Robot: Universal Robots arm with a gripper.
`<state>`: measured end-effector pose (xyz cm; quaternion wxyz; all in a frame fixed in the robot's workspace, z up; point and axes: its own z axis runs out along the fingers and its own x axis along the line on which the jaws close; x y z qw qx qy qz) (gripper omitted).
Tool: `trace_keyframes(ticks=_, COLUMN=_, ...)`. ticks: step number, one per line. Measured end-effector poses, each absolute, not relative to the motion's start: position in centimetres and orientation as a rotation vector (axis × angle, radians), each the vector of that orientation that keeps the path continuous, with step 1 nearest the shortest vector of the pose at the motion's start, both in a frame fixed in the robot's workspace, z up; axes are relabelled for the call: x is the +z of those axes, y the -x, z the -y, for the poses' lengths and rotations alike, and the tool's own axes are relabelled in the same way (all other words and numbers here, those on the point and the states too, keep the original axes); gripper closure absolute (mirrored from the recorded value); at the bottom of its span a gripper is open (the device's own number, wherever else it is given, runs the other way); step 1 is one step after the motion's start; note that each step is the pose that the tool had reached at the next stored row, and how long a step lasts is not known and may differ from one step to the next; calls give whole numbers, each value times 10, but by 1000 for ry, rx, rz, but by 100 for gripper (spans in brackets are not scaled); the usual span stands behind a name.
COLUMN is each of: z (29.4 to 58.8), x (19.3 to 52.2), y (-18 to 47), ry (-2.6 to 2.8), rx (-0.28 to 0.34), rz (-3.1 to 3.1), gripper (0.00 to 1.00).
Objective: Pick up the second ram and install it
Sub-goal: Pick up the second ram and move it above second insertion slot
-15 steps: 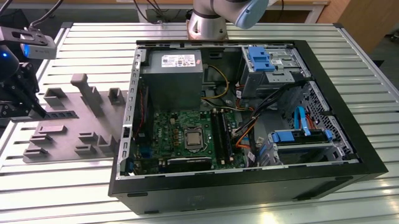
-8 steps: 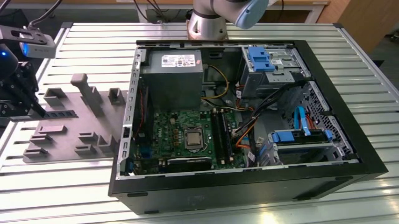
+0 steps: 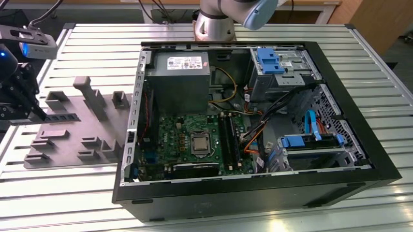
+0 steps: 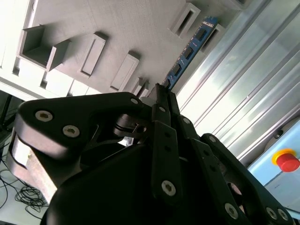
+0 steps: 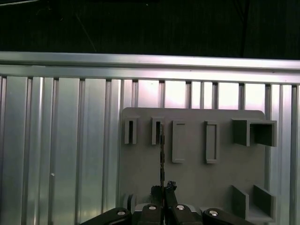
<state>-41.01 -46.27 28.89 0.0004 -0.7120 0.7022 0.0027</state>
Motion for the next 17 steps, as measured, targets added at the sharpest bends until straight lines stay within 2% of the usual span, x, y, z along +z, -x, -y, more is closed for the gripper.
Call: trace_keyframes(ticks=17, z=462, x=295, y=410, ry=2236, rx=8, rz=-2206, gripper=86)
